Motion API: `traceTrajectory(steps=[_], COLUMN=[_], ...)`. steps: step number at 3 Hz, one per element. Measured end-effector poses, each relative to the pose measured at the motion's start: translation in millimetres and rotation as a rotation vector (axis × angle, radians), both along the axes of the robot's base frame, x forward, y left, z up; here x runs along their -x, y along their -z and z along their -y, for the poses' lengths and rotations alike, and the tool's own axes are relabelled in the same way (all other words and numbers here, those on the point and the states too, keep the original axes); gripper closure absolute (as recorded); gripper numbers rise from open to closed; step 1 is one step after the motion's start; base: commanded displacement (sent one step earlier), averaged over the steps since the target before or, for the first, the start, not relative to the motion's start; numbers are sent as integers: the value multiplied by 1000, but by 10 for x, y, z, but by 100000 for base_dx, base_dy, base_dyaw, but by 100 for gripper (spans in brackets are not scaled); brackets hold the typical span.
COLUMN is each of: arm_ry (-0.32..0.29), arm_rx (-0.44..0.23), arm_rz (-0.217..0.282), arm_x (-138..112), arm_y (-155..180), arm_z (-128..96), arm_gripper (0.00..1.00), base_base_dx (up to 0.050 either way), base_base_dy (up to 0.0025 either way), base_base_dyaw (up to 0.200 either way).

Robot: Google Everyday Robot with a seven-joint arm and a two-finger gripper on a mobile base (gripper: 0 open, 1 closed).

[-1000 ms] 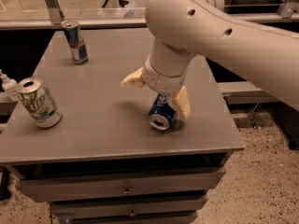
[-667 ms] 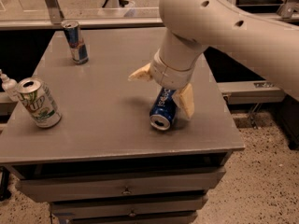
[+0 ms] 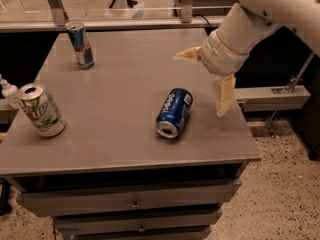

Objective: Knock pepsi can over

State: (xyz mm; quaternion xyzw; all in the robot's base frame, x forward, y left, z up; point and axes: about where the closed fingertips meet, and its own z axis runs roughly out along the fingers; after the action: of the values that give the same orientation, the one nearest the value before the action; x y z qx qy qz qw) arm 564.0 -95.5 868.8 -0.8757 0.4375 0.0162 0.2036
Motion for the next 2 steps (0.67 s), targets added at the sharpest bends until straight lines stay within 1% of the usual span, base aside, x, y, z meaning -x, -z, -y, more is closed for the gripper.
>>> traceTrajectory(steps=[1, 2], arm_ry=[181, 347], arm_rx=[-130, -264], arm_rz=[-35, -69], arm_x=[-184, -241], arm_y=[-213, -353], arm_z=[499, 919], arm_gripper=[0, 0], base_base_dx=[0, 0], base_base_dy=[0, 0], base_base_dyaw=[0, 0])
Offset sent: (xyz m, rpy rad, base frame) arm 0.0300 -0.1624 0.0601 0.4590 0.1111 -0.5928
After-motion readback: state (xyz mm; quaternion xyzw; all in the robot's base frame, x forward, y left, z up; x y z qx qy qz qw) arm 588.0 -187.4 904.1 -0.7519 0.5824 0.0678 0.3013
